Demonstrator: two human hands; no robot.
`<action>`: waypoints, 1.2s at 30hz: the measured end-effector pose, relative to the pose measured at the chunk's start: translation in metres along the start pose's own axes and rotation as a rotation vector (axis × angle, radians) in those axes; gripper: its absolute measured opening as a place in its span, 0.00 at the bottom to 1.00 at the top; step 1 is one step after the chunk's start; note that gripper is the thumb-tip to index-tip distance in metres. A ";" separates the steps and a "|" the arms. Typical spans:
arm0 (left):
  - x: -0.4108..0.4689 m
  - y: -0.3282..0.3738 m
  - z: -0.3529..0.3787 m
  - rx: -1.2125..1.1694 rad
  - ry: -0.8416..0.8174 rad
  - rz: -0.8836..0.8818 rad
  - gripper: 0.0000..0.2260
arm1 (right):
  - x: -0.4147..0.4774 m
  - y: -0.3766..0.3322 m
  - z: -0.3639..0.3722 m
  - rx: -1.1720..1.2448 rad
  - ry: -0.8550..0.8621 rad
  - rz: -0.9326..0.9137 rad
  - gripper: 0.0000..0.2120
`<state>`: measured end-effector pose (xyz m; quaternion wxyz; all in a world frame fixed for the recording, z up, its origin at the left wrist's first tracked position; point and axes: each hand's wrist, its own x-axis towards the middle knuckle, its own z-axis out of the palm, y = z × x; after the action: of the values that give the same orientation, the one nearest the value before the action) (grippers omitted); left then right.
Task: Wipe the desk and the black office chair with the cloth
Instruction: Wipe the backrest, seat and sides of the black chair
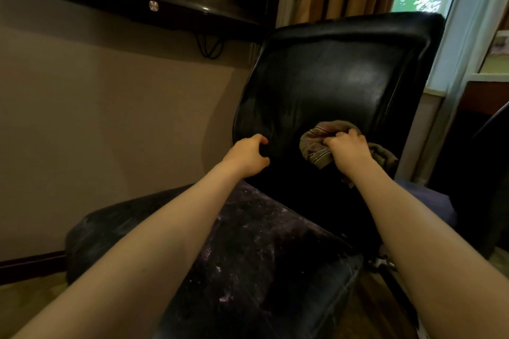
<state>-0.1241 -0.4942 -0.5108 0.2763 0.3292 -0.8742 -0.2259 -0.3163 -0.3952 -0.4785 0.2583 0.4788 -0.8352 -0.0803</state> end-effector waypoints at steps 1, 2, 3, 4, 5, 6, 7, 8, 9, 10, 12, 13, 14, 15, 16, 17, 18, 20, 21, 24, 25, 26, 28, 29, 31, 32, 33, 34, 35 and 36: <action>0.004 -0.001 -0.001 0.005 -0.011 0.014 0.22 | 0.002 0.000 -0.001 0.002 -0.012 0.001 0.18; 0.009 -0.003 0.000 0.008 -0.022 0.024 0.23 | 0.003 -0.002 -0.002 0.001 -0.021 0.001 0.18; 0.015 -0.006 0.001 0.007 -0.031 0.034 0.24 | 0.004 -0.005 -0.002 0.002 -0.032 -0.004 0.19; 0.022 -0.010 0.002 0.000 -0.046 0.045 0.25 | 0.006 -0.008 -0.002 0.006 -0.045 -0.008 0.19; 0.030 -0.014 0.003 -0.006 -0.060 0.059 0.26 | 0.007 -0.012 -0.001 0.015 -0.050 -0.009 0.19; 0.040 -0.017 0.002 -0.017 -0.070 0.087 0.28 | 0.010 -0.015 0.001 0.017 -0.037 -0.004 0.19; 0.048 -0.018 0.003 -0.034 -0.079 0.120 0.29 | 0.011 -0.016 0.003 0.014 -0.022 -0.007 0.20; 0.057 -0.018 0.003 -0.048 -0.094 0.162 0.31 | 0.013 -0.017 0.004 0.007 -0.012 -0.011 0.20; 0.066 -0.017 0.003 -0.045 -0.111 0.214 0.33 | 0.015 -0.019 0.005 -0.004 -0.014 -0.018 0.20; 0.072 -0.015 0.004 -0.022 -0.123 0.265 0.35 | 0.018 -0.022 0.006 -0.020 -0.010 -0.032 0.19; 0.091 -0.014 0.007 0.055 -0.130 0.374 0.39 | 0.031 -0.031 0.002 -0.052 0.027 -0.061 0.19; 0.100 -0.013 0.009 0.112 -0.108 0.427 0.41 | 0.040 -0.036 -0.002 -0.060 0.052 -0.082 0.20; 0.109 -0.012 0.010 0.176 -0.070 0.474 0.42 | 0.048 -0.041 -0.007 -0.070 0.083 -0.113 0.20; 0.119 -0.013 0.008 0.227 -0.029 0.520 0.42 | 0.058 -0.045 -0.013 -0.087 0.139 -0.166 0.20; 0.130 -0.013 0.004 0.259 0.003 0.557 0.43 | 0.069 -0.048 -0.019 -0.103 0.189 -0.222 0.21; 0.141 -0.014 -0.003 0.275 0.025 0.584 0.43 | 0.081 -0.048 -0.022 -0.093 0.242 -0.249 0.21; 0.152 -0.015 -0.014 0.280 0.039 0.603 0.43 | 0.092 -0.048 -0.026 -0.083 0.286 -0.251 0.21; 0.172 -0.016 -0.034 0.288 0.060 0.629 0.43 | 0.112 -0.049 -0.037 -0.057 0.347 -0.234 0.21; 0.185 -0.016 -0.042 0.293 0.075 0.639 0.43 | 0.125 -0.052 -0.043 -0.042 0.360 -0.217 0.22; 0.222 -0.016 -0.054 0.301 0.108 0.649 0.42 | 0.157 -0.053 -0.052 -0.039 0.366 -0.125 0.26; 0.234 -0.016 -0.051 0.298 0.104 0.650 0.42 | 0.165 -0.049 -0.048 -0.043 0.338 -0.057 0.28; 0.242 -0.016 -0.046 0.296 0.098 0.651 0.42 | 0.170 -0.047 -0.043 -0.034 0.295 0.012 0.30; 0.250 -0.018 -0.032 0.275 0.117 0.681 0.41 | 0.173 -0.047 -0.031 0.021 0.289 0.085 0.34; 0.252 -0.019 -0.024 0.251 0.135 0.702 0.41 | 0.173 -0.046 -0.027 0.031 0.296 0.091 0.35; 0.252 -0.022 -0.014 0.224 0.188 0.730 0.40 | 0.172 -0.044 -0.024 0.045 0.296 0.080 0.34; 0.252 -0.025 -0.013 0.229 0.213 0.739 0.40 | 0.172 -0.043 -0.025 0.054 0.302 0.070 0.34; 0.252 -0.027 -0.014 0.248 0.227 0.750 0.40 | 0.171 -0.042 -0.026 0.059 0.306 0.066 0.34; 0.253 -0.029 -0.016 0.269 0.232 0.769 0.40 | 0.170 -0.042 -0.027 0.065 0.312 0.071 0.33; 0.256 -0.031 -0.017 0.272 0.221 0.791 0.41 | 0.170 -0.043 -0.026 0.075 0.321 0.078 0.33; 0.258 -0.035 -0.017 0.256 0.196 0.817 0.41 | 0.169 -0.045 -0.023 0.086 0.334 0.078 0.33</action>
<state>-0.2598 -0.7022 -0.4323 0.3816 0.0080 -0.9232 0.0445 -0.3393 -0.5583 -0.4163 0.3757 0.4632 -0.8014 0.0461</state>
